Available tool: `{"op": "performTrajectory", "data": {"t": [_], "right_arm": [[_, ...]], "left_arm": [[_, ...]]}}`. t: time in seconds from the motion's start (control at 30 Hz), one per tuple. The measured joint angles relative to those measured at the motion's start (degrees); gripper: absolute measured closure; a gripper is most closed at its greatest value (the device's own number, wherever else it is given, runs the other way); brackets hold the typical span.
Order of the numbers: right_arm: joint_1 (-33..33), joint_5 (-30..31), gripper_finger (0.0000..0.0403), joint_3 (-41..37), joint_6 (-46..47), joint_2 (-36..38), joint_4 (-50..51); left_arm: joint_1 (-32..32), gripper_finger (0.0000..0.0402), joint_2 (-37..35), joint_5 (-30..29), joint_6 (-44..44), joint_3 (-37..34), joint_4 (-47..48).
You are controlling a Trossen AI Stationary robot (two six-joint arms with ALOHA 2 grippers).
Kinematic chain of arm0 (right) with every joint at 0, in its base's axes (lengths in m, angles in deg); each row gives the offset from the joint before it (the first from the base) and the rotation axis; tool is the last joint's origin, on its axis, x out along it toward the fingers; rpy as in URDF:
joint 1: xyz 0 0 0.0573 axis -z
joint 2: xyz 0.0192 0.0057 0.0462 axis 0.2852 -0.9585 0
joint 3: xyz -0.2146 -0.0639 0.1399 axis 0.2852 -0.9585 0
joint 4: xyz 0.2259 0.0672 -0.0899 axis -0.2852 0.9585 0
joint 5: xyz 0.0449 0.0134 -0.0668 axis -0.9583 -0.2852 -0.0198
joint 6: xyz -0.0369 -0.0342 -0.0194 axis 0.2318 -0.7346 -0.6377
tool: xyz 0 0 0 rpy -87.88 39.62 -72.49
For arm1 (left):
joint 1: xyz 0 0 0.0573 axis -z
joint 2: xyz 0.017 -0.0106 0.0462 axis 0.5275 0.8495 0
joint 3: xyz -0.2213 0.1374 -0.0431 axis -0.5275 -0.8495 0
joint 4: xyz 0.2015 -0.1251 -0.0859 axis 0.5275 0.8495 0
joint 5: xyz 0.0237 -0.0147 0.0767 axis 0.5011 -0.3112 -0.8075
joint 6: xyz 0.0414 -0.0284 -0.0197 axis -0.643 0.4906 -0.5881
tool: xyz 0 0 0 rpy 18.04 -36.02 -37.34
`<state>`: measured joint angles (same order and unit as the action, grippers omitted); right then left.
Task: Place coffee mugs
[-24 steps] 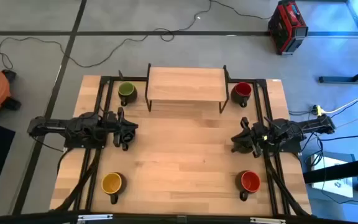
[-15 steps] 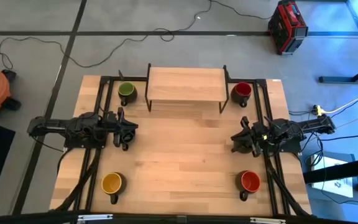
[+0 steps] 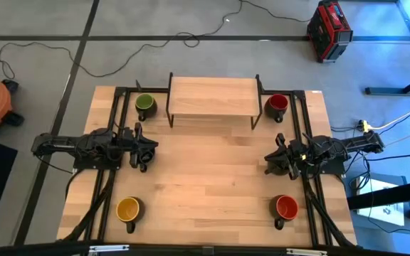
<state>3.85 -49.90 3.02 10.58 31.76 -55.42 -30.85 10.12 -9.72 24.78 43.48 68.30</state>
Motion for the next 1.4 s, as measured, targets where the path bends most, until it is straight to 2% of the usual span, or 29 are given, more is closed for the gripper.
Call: {"op": "performTrajectory", "data": {"t": [0.4, 0.53, 0.67, 0.73, 0.9, 1.17, 1.3, 1.4], "right_arm": [[-0.01, 0.12, 0.0386, 0.0, 0.0, 0.0, 0.0], [0.0, 4.97, 0.0386, 0.02, 0.3, 0.0, -0.71], [0.01, 5.35, 0.0386, 0.02, 0.33, 0.0, -1.14], [0.01, 5.31, 0.0386, 0.02, 0.35, 0.0, -1.2], [0.01, 6.07, 0.0386, 0.02, 0.38, 0.0, -1.4], [0.01, 6.19, 0.0386, 0.02, 0.47, 0.0, -1.53], [0.01, 6.24, 0.0386, 0.0, 0.48, 0.0, -1.55], [0.01, 6.8, 0.0386, 0.0, 0.46, 0.0, -1.62]], "left_arm": [[-0.01, 0.0376, 0.02, 0.01, -0.01, 0.0, 0.0], [-0.01, 0.0376, 0.02, -0.01, -0.01, 0.0, 0.0], [0.01, 0.0376, 0.02, -0.01, -0.01, 0.0, -0.19], [-0.01, 0.0376, 0.01, 0.02, 0.4, 0.0, -2.16], [0.01, 0.0376, 0.0, 1.72, 9.15, 0.0, -10.86], [-0.01, 0.0376, 0.0, -8.52, 19.24, 0.19, -25.04], [-0.01, 0.0376, 0.6, -8.77, 17.46, 3.69, -22.58], [-0.01, 0.0376, 3.08, -8.78, 13.53, 7.95, -14.88]]}}
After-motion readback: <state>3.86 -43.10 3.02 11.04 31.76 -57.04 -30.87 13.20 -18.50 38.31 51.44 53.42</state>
